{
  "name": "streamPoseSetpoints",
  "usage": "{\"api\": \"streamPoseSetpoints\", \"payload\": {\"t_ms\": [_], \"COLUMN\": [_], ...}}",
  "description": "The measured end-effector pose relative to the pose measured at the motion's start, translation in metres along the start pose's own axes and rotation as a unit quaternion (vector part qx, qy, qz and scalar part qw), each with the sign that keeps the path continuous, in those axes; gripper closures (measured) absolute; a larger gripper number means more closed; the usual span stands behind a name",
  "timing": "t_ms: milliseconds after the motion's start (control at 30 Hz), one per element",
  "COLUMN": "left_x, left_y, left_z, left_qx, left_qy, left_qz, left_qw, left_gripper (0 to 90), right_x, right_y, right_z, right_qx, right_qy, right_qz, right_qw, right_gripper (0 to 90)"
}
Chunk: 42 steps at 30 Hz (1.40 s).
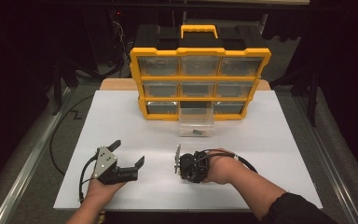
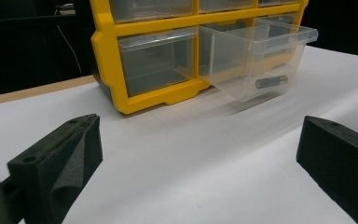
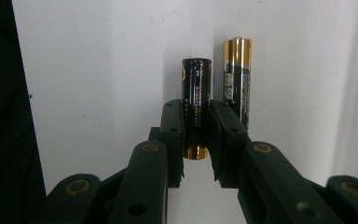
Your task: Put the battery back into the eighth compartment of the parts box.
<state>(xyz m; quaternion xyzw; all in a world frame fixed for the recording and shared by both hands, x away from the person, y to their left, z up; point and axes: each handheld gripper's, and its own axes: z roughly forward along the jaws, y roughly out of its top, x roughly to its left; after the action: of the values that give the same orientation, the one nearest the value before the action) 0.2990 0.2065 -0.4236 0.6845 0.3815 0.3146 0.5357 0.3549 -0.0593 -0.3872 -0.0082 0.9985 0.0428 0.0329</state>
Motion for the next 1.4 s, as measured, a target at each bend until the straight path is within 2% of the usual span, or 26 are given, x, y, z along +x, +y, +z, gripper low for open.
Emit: {"api": "streamPoseSetpoints", "payload": {"t_ms": [533, 900, 1267, 1400], "left_x": [0.0, 0.0, 0.0, 0.0], "left_y": [0.0, 0.0, 0.0, 0.0], "left_z": [0.0, 0.0, 0.0, 0.0], "left_qx": [0.002, 0.002, 0.002, 0.0], "left_qy": [0.0, 0.0, 0.0, 0.0], "left_qz": [0.0, 0.001, 0.002, 0.0], "left_qw": [1.0, 1.0, 1.0, 1.0], "left_gripper": [1.1, 1.1, 1.1, 1.1], "right_x": [-0.007, -0.012, -0.015, -0.017], "right_y": [-0.023, -0.04, -0.046, -0.049], "right_z": [-0.012, -0.017, -0.021, -0.021], "right_qx": [0.009, 0.02, 0.02, 0.02], "right_qy": [-0.008, -0.014, -0.016, -0.017], "right_qz": [0.015, 0.034, 0.044, 0.041], "right_qw": [0.9998, 0.9991, 0.9987, 0.9988], "right_gripper": [78.9, 78.9, 78.9, 78.9]}}
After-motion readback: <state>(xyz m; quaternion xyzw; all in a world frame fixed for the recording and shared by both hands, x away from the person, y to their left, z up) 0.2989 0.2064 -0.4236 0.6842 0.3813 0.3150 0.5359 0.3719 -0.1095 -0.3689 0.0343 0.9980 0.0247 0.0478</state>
